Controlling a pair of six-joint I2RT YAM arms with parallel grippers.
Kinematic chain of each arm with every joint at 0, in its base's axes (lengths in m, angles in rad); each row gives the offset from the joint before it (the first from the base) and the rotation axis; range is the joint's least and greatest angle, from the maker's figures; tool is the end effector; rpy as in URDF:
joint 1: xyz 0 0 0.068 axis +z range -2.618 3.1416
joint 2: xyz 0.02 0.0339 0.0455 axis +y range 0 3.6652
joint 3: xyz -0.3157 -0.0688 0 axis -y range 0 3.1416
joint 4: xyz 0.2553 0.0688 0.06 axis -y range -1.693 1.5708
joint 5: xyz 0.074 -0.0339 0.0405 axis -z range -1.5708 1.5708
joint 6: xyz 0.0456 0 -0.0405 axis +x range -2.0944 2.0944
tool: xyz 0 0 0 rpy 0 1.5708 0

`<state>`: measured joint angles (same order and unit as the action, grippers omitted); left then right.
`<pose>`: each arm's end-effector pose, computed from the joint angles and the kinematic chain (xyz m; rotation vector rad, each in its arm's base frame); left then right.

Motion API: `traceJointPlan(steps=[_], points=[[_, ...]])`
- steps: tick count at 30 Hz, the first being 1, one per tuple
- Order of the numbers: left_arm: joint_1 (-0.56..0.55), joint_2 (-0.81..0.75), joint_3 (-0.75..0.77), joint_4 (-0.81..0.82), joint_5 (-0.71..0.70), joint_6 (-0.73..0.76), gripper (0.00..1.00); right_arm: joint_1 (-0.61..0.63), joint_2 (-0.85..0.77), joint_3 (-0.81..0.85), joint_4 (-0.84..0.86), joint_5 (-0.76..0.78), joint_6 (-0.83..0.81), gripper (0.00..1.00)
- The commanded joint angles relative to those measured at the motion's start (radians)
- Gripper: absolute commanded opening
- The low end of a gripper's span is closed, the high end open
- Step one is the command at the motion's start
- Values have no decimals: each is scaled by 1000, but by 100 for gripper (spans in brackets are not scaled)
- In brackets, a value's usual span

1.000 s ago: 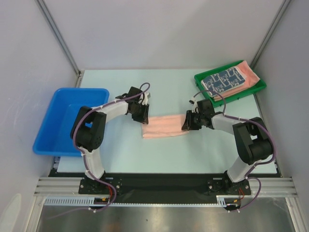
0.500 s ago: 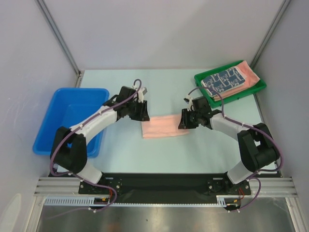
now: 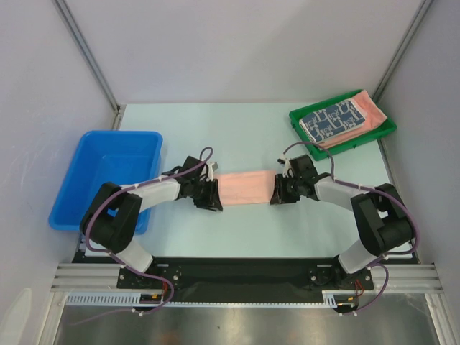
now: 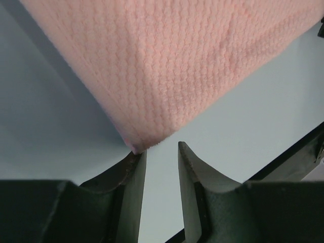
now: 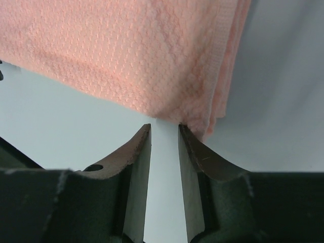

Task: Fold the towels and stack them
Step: Smooth out wrinkles on the folded towel, then neatly place the folded towel into the bin

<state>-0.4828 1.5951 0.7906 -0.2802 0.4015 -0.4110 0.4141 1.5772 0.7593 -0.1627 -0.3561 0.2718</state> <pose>0.2593 -0.1560 0.1842 0.2387 2.7582 -0.8037 0.2731 0.1374 0.1869 -0.3285 2.5978 0.7104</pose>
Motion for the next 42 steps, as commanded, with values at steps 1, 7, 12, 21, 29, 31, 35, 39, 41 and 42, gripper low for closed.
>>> traceJointPlan(steps=[1, 7, 12, 21, 29, 31, 35, 39, 41, 42], points=[[3, -36, 74, -31, -38, -15, 37, -12, -75, 46, -35, 26, -37, 34], [3, -126, 203, -149, -70, -11, 41, -74, -99, 89, -46, 16, -29, 37], [1, -95, 167, -36, 11, -55, 40, -89, -31, 147, -32, 26, -22, 43], [0, -11, -14, 99, -30, -80, 38, -90, 168, 215, 38, 13, -66, 50], [1, 8, -37, 90, -90, -77, 37, -80, 158, 118, 106, -41, -77, 49], [1, 0, -44, 88, -98, -81, 37, -80, 158, 95, 132, -63, -72, 49], [0, -7, -45, 69, -108, -83, 38, -80, 164, 81, 152, -135, -59, 48], [1, -23, -56, 65, -121, -89, 37, -83, 161, 60, 190, -153, -37, 45], [1, -26, -60, 59, -127, -91, 37, -96, 168, 54, 209, -164, -22, 36], [0, -29, -65, 55, -131, -92, 37, -103, 171, 54, 212, -168, -20, 25]])
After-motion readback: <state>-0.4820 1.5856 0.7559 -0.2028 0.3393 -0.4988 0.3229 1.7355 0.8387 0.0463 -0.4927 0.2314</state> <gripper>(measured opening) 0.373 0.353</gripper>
